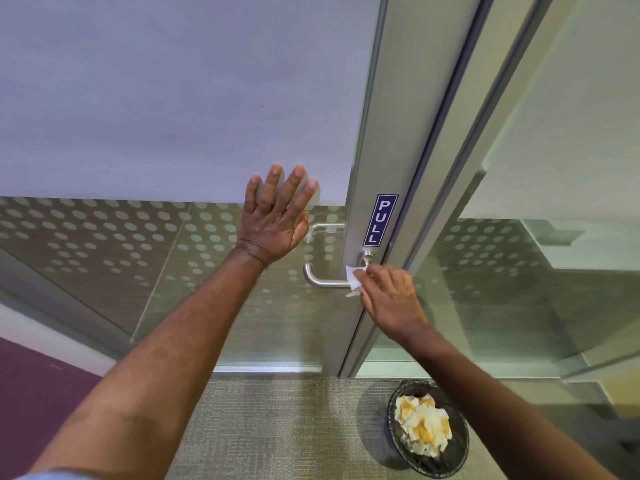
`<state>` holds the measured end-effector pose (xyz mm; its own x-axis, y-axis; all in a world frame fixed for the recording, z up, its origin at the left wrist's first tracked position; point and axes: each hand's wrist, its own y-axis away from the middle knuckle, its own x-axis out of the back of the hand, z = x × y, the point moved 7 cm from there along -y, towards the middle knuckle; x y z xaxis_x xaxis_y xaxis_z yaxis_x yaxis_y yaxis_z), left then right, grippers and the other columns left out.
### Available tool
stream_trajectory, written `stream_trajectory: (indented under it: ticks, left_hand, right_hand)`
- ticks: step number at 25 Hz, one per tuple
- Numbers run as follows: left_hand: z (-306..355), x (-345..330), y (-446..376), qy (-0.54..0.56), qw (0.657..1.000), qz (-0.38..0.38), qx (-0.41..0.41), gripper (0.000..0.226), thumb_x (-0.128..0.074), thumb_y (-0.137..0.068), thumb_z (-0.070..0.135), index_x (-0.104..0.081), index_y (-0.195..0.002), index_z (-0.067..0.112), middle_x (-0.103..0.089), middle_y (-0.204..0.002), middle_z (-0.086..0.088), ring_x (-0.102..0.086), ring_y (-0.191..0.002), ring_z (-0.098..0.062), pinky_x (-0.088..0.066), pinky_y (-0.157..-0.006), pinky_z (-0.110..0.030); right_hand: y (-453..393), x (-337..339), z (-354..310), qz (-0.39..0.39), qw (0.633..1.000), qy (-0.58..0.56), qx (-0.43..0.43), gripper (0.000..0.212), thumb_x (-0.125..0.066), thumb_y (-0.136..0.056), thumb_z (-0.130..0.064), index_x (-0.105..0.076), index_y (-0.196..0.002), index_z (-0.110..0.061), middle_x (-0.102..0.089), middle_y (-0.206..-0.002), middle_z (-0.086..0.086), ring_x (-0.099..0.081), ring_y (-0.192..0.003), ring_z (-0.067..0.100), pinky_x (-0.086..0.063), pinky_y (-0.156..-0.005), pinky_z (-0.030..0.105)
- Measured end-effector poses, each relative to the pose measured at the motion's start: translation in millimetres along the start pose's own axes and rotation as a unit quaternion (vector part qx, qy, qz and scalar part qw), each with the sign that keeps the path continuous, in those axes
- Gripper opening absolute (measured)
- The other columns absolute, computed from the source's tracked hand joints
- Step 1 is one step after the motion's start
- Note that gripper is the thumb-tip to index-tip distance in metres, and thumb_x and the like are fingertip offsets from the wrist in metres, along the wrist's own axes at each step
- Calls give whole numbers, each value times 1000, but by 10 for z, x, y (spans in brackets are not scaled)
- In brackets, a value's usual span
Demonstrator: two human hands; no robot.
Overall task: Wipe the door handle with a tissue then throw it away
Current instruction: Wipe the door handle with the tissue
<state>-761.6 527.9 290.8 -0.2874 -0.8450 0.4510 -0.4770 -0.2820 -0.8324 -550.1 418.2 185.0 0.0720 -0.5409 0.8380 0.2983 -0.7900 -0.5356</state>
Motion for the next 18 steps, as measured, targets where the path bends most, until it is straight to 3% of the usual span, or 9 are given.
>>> stream_trajectory:
  ticks: [2, 4, 7, 9, 10, 11, 15, 16, 18]
  left_hand:
    - [-3, 6, -4, -2, 1000, 1, 0, 77, -46, -101, 39, -11, -167, 22, 7, -175, -4, 12, -161, -32, 8, -130, -52]
    - [-3, 9, -13, 0, 1000, 3, 1, 77, -46, -101, 39, -11, -167, 22, 7, -175, -4, 12, -161, -32, 8, -130, -52]
    - [-3, 15, -14, -1, 1000, 2, 0, 79, -48, -100, 39, -10, -167, 22, 9, -175, -4, 13, -160, -32, 9, -130, -52]
    - [0, 24, -16, -1, 1000, 0, 1, 79, -47, -100, 39, -9, -167, 22, 10, -175, -4, 14, -160, -31, 9, -130, -52]
    - [3, 27, -15, 1, 1000, 0, 1, 79, -47, -100, 40, -9, -167, 22, 10, -175, -4, 14, -160, -31, 9, -130, -52]
    - [6, 28, -16, 4, 1000, 2, 1, 78, -46, -101, 40, -9, -167, 22, 9, -175, -4, 13, -160, -31, 8, -130, -52]
    - [3, 33, -31, 4, 1000, 11, -1, 77, -46, -101, 39, -12, -167, 21, 7, -175, -4, 11, -161, -32, 6, -130, -52]
    - [4, 28, -28, 3, 1000, 13, -3, 77, -46, -101, 39, -12, -167, 21, 6, -175, -4, 11, -161, -32, 7, -130, -52]
    - [5, 17, -21, 1, 1000, 15, -3, 77, -47, -100, 40, -13, -167, 21, 6, -175, -5, 11, -161, -32, 7, -130, -52]
  right_hand:
    - [-2, -19, 44, -26, 975, -177, -132, 36, -45, -103, -37, -61, -133, -25, -51, -124, -1, -54, -104, 17, -45, -86, 32]
    - [32, -64, 70, 6, 883, -352, -310, 26, -49, -103, -36, -62, -126, -32, -53, -117, -9, -58, -98, 4, -48, -85, 19]
    - [119, -192, 107, 101, 640, -510, -566, 1, -65, -98, -24, -65, -97, -23, -72, -93, 2, -69, -76, 17, -55, -66, 31]
    - [149, -330, 57, 109, 478, -577, -653, 16, -65, -98, -16, -65, -82, -13, -70, -83, 17, -61, -56, 21, -50, -50, 28]
    - [142, -363, 19, 100, 438, -596, -666, 25, -62, -99, -16, -65, -75, -11, -67, -77, 18, -55, -49, 17, -45, -45, 24]
    - [127, -371, -22, 85, 428, -603, -667, 31, -58, -100, -17, -64, -70, -11, -65, -72, 14, -52, -45, 14, -40, -44, 22]
    - [30, -292, -95, 6, 489, -608, -626, 31, -40, -94, -2, -61, -72, -8, -62, -67, 12, -53, -59, 25, -39, -56, 30]
    - [-5, -293, -97, -5, 466, -643, -608, 27, -38, -95, -1, -60, -79, -7, -61, -66, 13, -52, -58, 26, -40, -56, 31]
    - [-33, -339, -133, -54, 363, -710, -601, 26, -38, -107, -18, -59, -94, -10, -65, -78, 11, -58, -59, 22, -48, -70, 32]
